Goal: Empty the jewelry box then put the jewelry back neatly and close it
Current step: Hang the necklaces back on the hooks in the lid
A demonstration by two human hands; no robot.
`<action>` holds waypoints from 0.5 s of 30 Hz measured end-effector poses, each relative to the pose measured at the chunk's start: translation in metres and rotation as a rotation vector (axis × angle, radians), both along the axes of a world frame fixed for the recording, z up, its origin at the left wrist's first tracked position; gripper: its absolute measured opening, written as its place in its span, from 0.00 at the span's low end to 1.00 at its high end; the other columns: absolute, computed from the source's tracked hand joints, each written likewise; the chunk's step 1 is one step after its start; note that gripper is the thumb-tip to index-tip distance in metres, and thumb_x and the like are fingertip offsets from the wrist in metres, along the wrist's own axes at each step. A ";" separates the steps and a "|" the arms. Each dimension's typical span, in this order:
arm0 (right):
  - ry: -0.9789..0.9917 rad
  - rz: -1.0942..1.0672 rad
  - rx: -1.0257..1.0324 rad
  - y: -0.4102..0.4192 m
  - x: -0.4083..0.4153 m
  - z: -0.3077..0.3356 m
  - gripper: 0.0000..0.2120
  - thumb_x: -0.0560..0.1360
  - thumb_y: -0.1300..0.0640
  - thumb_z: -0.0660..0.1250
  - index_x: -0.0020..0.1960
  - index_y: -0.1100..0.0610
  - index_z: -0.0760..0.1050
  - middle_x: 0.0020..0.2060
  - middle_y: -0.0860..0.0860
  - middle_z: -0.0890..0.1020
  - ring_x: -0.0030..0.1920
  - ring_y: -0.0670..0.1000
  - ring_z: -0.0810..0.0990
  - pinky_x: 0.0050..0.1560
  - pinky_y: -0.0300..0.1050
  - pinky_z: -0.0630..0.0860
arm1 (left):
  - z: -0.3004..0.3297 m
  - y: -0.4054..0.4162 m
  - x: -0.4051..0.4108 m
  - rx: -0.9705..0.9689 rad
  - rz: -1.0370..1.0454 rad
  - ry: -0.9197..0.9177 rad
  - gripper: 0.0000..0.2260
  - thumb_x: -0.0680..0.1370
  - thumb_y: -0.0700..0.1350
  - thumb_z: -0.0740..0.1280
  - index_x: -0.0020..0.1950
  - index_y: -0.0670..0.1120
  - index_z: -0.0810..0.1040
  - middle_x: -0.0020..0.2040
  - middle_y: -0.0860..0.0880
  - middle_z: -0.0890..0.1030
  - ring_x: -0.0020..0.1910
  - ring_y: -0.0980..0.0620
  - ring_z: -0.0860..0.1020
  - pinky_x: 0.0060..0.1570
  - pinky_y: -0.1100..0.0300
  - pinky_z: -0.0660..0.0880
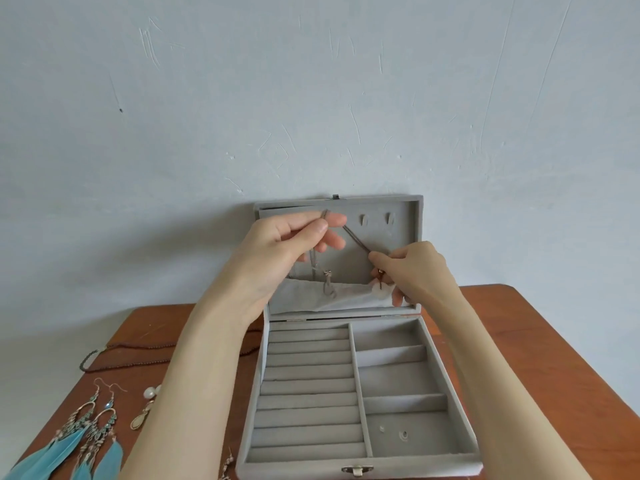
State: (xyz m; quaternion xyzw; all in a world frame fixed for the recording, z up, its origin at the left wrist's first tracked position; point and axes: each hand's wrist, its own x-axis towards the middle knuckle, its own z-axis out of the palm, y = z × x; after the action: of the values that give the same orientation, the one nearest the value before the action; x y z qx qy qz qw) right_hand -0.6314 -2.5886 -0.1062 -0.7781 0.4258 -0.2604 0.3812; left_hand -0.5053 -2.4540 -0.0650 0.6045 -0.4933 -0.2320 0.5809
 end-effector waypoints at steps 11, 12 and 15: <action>-0.157 0.034 0.291 -0.003 -0.003 0.000 0.13 0.74 0.57 0.68 0.35 0.64 0.78 0.25 0.57 0.79 0.27 0.55 0.81 0.38 0.42 0.81 | -0.010 -0.026 -0.021 -0.267 0.024 0.689 0.07 0.78 0.37 0.61 0.47 0.39 0.78 0.38 0.45 0.79 0.41 0.49 0.81 0.48 0.58 0.80; -0.155 0.033 0.293 -0.002 -0.003 0.000 0.13 0.74 0.57 0.67 0.34 0.64 0.77 0.25 0.57 0.79 0.27 0.55 0.81 0.37 0.42 0.81 | -0.014 -0.028 -0.021 -0.266 0.006 0.678 0.07 0.79 0.37 0.60 0.46 0.39 0.77 0.39 0.45 0.80 0.43 0.49 0.81 0.49 0.57 0.80; -0.140 0.028 0.288 -0.002 -0.002 0.001 0.13 0.75 0.58 0.67 0.34 0.64 0.77 0.25 0.57 0.78 0.24 0.53 0.80 0.33 0.39 0.79 | -0.030 -0.031 -0.018 -0.064 0.163 0.089 0.07 0.78 0.42 0.63 0.48 0.43 0.80 0.44 0.51 0.82 0.47 0.57 0.80 0.51 0.70 0.74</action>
State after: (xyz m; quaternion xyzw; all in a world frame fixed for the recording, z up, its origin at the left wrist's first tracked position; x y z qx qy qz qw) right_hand -0.6336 -2.5903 -0.1053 -0.7012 0.4203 -0.2451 0.5212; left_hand -0.5234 -2.4853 -0.0948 0.6127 -0.4235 -0.1947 0.6382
